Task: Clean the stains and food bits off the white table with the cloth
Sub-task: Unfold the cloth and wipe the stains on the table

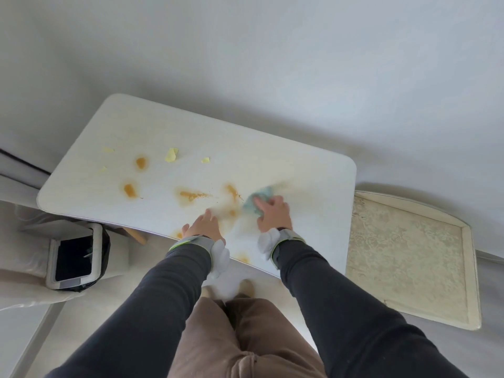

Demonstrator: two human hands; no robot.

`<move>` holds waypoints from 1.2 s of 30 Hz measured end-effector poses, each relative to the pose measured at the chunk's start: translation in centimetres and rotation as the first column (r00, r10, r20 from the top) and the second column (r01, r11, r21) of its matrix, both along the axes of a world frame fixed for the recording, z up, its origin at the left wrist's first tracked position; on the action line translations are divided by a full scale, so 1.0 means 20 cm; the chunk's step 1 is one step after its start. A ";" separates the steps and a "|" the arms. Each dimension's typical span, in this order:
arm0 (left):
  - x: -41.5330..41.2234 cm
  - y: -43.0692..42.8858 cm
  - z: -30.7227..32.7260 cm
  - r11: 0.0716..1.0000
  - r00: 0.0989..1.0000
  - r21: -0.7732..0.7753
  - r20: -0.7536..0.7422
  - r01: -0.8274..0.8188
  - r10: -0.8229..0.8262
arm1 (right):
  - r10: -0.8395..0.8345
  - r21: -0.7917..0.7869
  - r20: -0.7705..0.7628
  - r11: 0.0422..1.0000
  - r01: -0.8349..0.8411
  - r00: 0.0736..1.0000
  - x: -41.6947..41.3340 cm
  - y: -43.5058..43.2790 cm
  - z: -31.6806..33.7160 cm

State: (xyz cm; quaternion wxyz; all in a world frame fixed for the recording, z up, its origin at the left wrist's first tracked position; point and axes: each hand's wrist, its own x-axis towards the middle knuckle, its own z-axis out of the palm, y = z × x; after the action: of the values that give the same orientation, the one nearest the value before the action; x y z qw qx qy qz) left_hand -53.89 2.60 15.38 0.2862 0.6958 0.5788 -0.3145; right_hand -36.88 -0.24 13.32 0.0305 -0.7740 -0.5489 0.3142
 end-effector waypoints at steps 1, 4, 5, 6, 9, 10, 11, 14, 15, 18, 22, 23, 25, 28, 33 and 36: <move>0.00 0.00 0.01 1.000 1.000 0.002 -0.004 0.007 -0.007 | 0.150 0.022 -0.026 0.989 -0.149 0.988 -0.03 -0.02 -0.01; 0.02 0.03 0.04 1.000 0.999 0.004 -0.032 0.011 -0.011 | 0.364 0.063 -0.042 0.931 -0.361 0.931 -0.04 -0.07 -0.02; 0.03 0.03 0.05 1.000 0.999 0.005 -0.043 -0.006 0.006 | 0.377 0.070 -0.027 0.924 -0.375 0.926 -0.01 -0.07 -0.03; 0.03 0.04 0.05 1.000 0.998 0.013 -0.053 -0.027 0.028 | 0.383 0.078 0.006 0.921 -0.382 0.924 0.02 -0.07 -0.03; 0.05 0.05 0.06 0.996 0.995 0.051 -0.067 -0.068 0.071 | 0.295 0.108 0.172 0.943 -0.316 0.940 0.13 -0.06 -0.04; 0.05 0.05 0.06 0.995 0.994 0.062 -0.071 -0.073 0.077 | 0.201 0.102 0.209 0.969 -0.226 0.957 0.17 -0.06 -0.04; 0.06 0.05 0.06 0.995 0.994 0.066 -0.074 -0.075 0.079 | 0.084 0.087 0.232 0.990 -0.107 0.969 0.20 -0.06 -0.04; 0.07 0.04 0.06 0.994 0.994 0.064 -0.070 -0.085 0.089 | -0.303 0.050 0.236 0.953 0.300 0.923 0.27 -0.04 -0.05; 0.07 0.04 0.06 0.994 0.993 0.060 -0.069 -0.095 0.099 | -0.416 0.044 0.214 0.908 0.417 0.884 0.27 -0.02 -0.06; 0.05 0.05 0.07 0.993 0.992 0.052 -0.065 -0.107 0.110 | -0.589 -0.013 0.149 0.802 0.597 0.795 0.24 0.09 -0.04; 0.03 0.04 0.08 0.993 0.993 0.022 -0.039 -0.112 0.113 | -0.341 -0.045 0.174 0.934 0.353 0.924 0.13 0.16 -0.04; 0.03 0.03 0.09 0.994 0.993 0.013 -0.031 -0.113 0.113 | -0.241 -0.038 0.165 0.967 0.250 0.956 0.10 0.15 -0.04; 0.02 0.02 0.09 0.997 0.997 -0.003 -0.017 -0.081 0.081 | -0.031 -0.015 0.133 0.999 0.033 0.991 0.02 0.12 -0.04; 0.02 0.02 0.09 0.999 0.999 -0.022 -0.021 -0.037 0.037 | 0.344 0.086 0.069 0.933 -0.349 0.936 -0.06 0.00 -0.04; 0.03 0.03 0.10 0.998 0.999 -0.048 -0.022 -0.045 0.044 | 0.474 0.184 0.002 0.865 -0.466 0.881 0.00 -0.08 -0.07; 0.01 0.03 0.09 0.997 0.998 -0.041 -0.018 -0.060 0.060 | 0.313 0.132 0.066 0.939 -0.319 0.948 0.12 -0.02 -0.05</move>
State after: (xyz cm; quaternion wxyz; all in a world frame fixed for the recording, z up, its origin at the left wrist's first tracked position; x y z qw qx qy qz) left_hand -53.62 3.12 17.24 0.3050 0.6694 0.5951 -0.3236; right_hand -34.54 -0.63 12.33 0.0222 -0.6785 -0.6873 0.2584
